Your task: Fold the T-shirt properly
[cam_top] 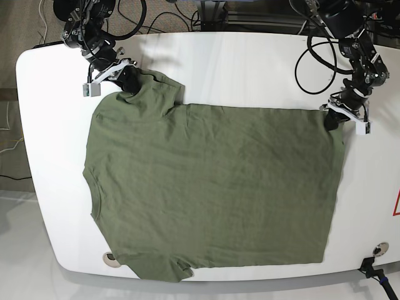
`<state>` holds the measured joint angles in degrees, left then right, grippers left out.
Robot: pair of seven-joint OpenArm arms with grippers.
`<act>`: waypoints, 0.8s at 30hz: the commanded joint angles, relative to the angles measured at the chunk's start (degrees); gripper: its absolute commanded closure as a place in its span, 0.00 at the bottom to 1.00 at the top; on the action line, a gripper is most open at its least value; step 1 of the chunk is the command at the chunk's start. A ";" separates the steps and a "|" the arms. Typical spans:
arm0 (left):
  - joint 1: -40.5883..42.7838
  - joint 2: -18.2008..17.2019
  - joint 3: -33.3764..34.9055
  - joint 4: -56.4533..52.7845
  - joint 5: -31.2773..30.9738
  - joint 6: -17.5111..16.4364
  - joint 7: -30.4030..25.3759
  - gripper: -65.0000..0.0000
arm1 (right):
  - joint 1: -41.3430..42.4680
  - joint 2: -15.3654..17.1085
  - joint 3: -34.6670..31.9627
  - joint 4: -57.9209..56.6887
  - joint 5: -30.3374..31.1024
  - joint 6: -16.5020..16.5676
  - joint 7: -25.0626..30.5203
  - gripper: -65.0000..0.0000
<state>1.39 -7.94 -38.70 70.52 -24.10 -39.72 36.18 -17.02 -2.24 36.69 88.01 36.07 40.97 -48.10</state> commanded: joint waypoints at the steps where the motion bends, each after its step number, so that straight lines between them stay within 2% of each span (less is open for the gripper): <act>1: -0.55 -0.63 -0.03 0.64 -0.56 -0.28 -0.45 1.00 | -0.43 0.35 0.19 -0.05 -3.15 -0.97 -2.59 1.00; 10: -0.03 -0.80 -0.12 1.08 -0.56 -0.28 -0.36 1.00 | -0.87 0.35 0.19 0.30 -3.06 -0.97 -2.59 1.00; 15: 2.00 -0.98 -0.38 1.08 -0.65 -0.28 -0.36 1.00 | -1.75 1.76 0.28 0.65 -2.80 -0.97 -2.41 1.00; 18: 4.46 -0.98 -0.38 1.96 -0.65 -0.28 -0.36 1.00 | -4.22 1.67 0.46 4.78 -2.71 -0.97 -2.32 1.00; 24: 13.60 -0.63 -0.47 12.78 -0.65 -0.28 -0.27 1.00 | -11.69 1.41 0.46 11.91 -2.62 -0.97 -2.32 1.00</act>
<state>15.22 -8.10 -39.09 80.73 -25.26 -40.14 35.16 -26.76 -1.10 36.88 97.30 34.30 40.23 -49.63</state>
